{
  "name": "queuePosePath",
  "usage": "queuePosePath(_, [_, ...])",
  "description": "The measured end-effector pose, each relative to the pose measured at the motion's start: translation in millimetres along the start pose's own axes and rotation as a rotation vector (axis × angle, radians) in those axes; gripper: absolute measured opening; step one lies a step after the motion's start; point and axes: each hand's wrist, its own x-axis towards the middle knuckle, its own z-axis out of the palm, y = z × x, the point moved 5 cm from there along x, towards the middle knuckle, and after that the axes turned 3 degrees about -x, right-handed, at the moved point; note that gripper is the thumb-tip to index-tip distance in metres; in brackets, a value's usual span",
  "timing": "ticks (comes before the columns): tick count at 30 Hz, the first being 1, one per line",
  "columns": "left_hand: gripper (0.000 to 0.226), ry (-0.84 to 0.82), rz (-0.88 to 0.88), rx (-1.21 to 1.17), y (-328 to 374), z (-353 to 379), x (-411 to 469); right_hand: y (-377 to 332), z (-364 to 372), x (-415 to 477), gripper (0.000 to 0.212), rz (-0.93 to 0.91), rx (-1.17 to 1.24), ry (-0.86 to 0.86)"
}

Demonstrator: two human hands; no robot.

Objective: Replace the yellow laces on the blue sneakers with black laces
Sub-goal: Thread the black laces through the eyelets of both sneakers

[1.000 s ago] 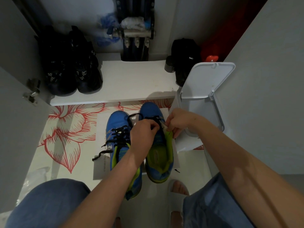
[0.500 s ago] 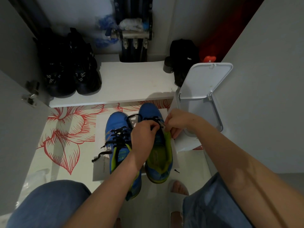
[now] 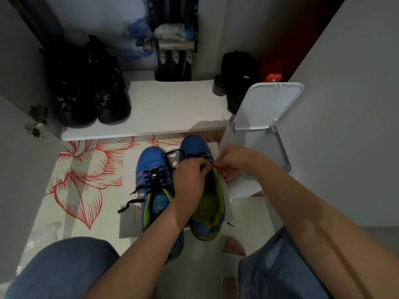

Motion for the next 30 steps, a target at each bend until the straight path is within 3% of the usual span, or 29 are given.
queuePosePath(4, [0.027,0.002,0.015,0.191,2.8,-8.6,1.1,-2.4,1.7,-0.4,0.019,-0.009,0.045,0.056])
queuePosePath(6, [0.034,0.091,0.013,0.22,6.2,-27.3,0.6,-7.9,-9.0,2.3,0.018,-0.086,-0.007,0.19])
queuePosePath(8, [0.042,0.13,-0.033,0.243,6.3,-44.8,0.0,-15.5,-22.9,-0.3,0.014,-0.166,0.145,0.358])
queuePosePath(11, [0.07,-0.089,-0.232,0.293,-6.5,-48.6,-1.7,-31.8,-45.2,-15.3,0.019,-0.401,0.689,0.508])
queuePosePath(13, [0.083,-0.222,-0.328,0.262,-20.6,-41.1,-4.4,-38.3,-55.3,-28.3,0.02,-0.531,0.775,0.597])
queuePosePath(15, [0.072,-0.336,-0.376,0.167,-30.2,-33.3,-4.4,-41.4,-50.3,-29.4,0.025,-0.474,0.309,0.585])
queuePosePath(17, [0.041,-0.389,-0.367,0.117,-32.4,-30.1,-3.5,-31.2,-27.2,-16.6,0.041,-0.306,-0.298,0.31])
queuePosePath(19, [0.043,-0.376,-0.354,0.142,-30.8,-31.7,-3.3,-15.5,-9.9,-9.9,0.04,-0.19,-0.624,0.062])
queuePosePath(20, [0.044,-0.366,-0.348,0.152,-29.4,-32.3,-3.3,-14.2,-7.4,-11.0,0.035,-0.187,-0.664,0.018])
queuePosePath(24, [0.041,-0.373,-0.35,0.14,-27.9,-31.3,-4.2,-31.2,-22.8,-17.4,0.024,-0.312,-0.301,0.15])
queuePosePath(27, [0.036,-0.408,-0.324,0.175,-27.1,-30.8,-2.4,-47.7,-37.2,-26.8,0.016,-0.447,0.32,0.292])
queuePosePath(30, [0.038,-0.405,-0.314,0.221,-25.4,-29.6,-3.2,-59.9,-42.7,-35.0,0.018,-0.62,0.836,0.212])
